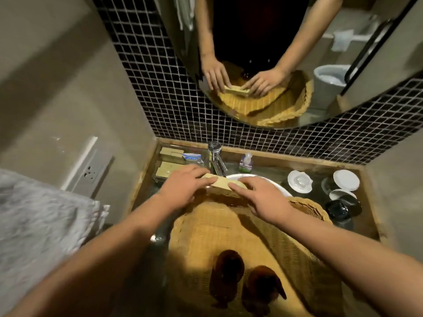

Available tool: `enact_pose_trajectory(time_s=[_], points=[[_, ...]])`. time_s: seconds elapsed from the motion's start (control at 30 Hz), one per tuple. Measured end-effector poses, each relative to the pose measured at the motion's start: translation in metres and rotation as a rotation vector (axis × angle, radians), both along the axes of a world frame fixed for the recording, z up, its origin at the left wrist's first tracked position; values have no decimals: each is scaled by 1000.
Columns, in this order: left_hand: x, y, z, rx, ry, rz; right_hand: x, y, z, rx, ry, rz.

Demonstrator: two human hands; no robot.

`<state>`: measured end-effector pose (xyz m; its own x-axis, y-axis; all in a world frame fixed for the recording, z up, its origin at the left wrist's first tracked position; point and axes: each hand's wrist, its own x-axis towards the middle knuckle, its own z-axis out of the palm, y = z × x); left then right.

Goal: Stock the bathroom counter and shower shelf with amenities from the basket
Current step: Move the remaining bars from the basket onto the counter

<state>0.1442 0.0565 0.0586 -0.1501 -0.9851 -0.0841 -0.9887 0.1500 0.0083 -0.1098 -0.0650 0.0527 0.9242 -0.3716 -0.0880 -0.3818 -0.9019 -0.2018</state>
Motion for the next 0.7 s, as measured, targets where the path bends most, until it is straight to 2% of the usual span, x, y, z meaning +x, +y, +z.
enact_pose_trajectory(time_s=[0.17,0.37,0.47,0.7], points=[[65,4,30,-28,-39,185,90,2,23,-52,-55,-23],[112,10,-1,127,-9,349,183,14,4,-92,111,-59],[126,2,-23,153,-11,376,203,17,-18,-23,190,-92],[139,-27,-69,208,30,428,219,-4,-51,71,211,-137]])
